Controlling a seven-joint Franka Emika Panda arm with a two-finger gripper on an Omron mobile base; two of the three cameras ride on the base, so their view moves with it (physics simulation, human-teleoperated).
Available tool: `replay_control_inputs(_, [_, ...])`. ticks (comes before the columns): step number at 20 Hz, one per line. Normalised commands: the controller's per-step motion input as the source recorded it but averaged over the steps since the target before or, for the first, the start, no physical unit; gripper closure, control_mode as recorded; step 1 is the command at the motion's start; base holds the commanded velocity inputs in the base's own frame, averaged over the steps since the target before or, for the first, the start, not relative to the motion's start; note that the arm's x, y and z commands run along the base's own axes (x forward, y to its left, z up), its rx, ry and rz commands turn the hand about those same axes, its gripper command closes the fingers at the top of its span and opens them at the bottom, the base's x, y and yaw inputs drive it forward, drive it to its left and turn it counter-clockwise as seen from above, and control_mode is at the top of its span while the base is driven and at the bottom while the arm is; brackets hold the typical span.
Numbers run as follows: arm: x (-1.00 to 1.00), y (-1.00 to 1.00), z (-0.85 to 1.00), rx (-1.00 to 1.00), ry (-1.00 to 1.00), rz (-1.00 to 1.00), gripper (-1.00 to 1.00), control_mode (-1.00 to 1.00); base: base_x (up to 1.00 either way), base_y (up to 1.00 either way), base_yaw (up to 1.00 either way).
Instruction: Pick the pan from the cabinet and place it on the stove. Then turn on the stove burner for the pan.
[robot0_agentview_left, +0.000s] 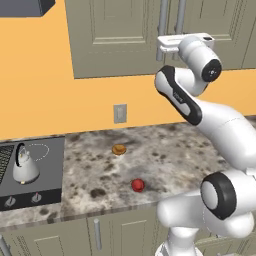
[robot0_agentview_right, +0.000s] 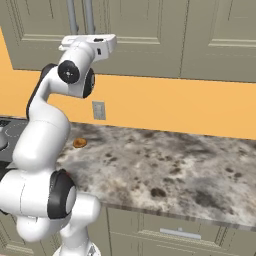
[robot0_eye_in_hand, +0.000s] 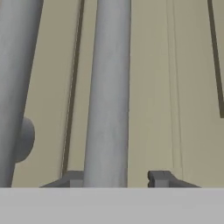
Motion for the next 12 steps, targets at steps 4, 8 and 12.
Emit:
replay_control_inputs(4, [0.0,0.0,-0.16,0.0,0.01,0.0,1.0,-1.0,0.0,0.0,0.0])
replay_control_inputs(8, [0.0,0.0,-0.11,0.0,0.0,0.0,1.0,-1.0,0.0,0.0,0.0])
replay_control_inputs(12, [-0.11,-0.12,-0.05,0.0,0.02,0.0,1.0,-1.0,0.0,0.0,0.0])
